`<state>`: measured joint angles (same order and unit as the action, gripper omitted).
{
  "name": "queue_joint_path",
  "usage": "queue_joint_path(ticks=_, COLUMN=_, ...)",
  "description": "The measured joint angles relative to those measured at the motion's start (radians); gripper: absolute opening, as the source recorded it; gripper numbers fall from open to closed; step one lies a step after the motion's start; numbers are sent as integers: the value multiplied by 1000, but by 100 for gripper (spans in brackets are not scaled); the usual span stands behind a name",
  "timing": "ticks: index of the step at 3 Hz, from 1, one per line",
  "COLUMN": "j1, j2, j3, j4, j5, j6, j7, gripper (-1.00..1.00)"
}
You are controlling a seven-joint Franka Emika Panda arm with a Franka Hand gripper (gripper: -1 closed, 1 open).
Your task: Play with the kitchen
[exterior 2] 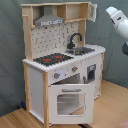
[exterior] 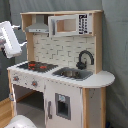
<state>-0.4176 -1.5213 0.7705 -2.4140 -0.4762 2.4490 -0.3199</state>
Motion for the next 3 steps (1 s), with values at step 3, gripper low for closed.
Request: queue_joint_path(ticks=3, j1=-34, j2=8, j3=-20, j4=-1, j5=-106, j6=-108, j7=281, gripper=100)
